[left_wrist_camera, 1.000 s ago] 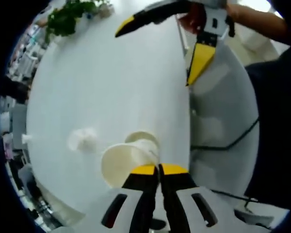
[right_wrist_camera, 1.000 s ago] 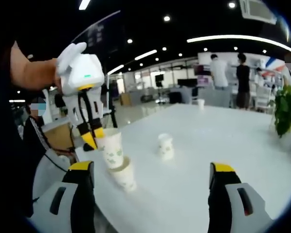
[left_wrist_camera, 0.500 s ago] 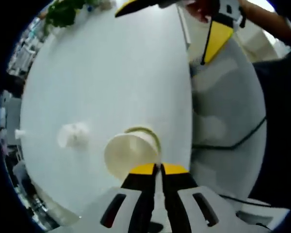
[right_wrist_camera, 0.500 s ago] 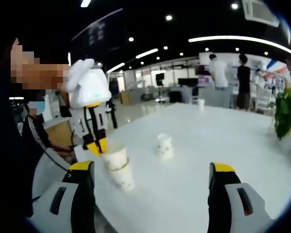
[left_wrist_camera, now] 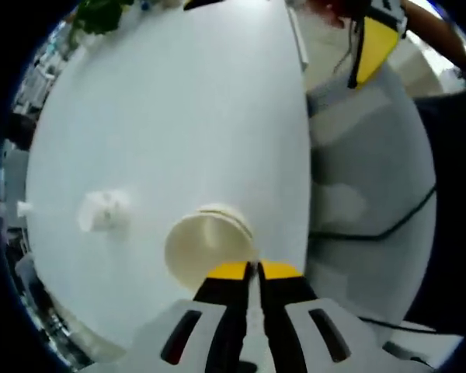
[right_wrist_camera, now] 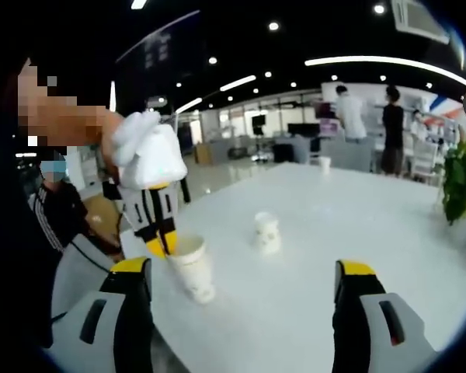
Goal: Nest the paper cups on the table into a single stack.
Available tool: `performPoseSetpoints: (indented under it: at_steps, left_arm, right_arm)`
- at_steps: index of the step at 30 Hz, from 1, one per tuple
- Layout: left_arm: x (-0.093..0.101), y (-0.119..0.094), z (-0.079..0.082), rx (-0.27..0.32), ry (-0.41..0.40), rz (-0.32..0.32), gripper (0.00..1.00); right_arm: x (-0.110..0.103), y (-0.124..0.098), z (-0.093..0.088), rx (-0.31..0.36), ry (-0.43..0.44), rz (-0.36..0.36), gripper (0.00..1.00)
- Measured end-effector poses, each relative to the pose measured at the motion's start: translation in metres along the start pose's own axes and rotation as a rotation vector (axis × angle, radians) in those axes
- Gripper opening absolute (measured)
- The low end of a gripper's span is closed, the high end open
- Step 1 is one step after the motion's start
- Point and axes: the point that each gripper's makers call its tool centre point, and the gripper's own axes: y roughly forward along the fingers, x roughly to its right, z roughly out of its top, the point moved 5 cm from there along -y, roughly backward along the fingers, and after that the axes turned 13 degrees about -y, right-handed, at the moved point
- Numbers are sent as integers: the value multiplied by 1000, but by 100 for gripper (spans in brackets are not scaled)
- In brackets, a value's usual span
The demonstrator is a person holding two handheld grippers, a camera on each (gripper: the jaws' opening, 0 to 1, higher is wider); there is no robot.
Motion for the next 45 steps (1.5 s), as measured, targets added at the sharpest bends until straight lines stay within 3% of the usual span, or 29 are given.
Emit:
performPoseSetpoints:
  at_steps: [11, 17, 21, 30, 38, 42, 45]
  left_arm:
    - [2, 6, -2, 24, -8, -5, 12]
    - [4, 0, 2, 79, 19, -16, 21]
    - [0, -4, 3, 116, 59, 20, 17]
    - [-4, -22, 2, 197, 1, 0, 26]
    - [3, -32, 2, 308, -41, -54, 46]
    - [5, -34, 2, 339, -60, -64, 50]
    - [5, -37, 3, 397, -81, -70, 63]
  right_arm:
    - [-2, -2, -5, -7, 7, 0, 96]
    - [-3, -2, -5, -4, 9, 3, 96]
    - [-3, -1, -5, -7, 8, 4, 96]
    - [-1, 1, 1, 1, -2, 6, 96]
    - [-3, 4, 5, 1, -9, 15, 96]
    - [-3, 6, 6, 1, -10, 19, 96]
    - [-3, 7, 8, 4, -11, 22, 96]
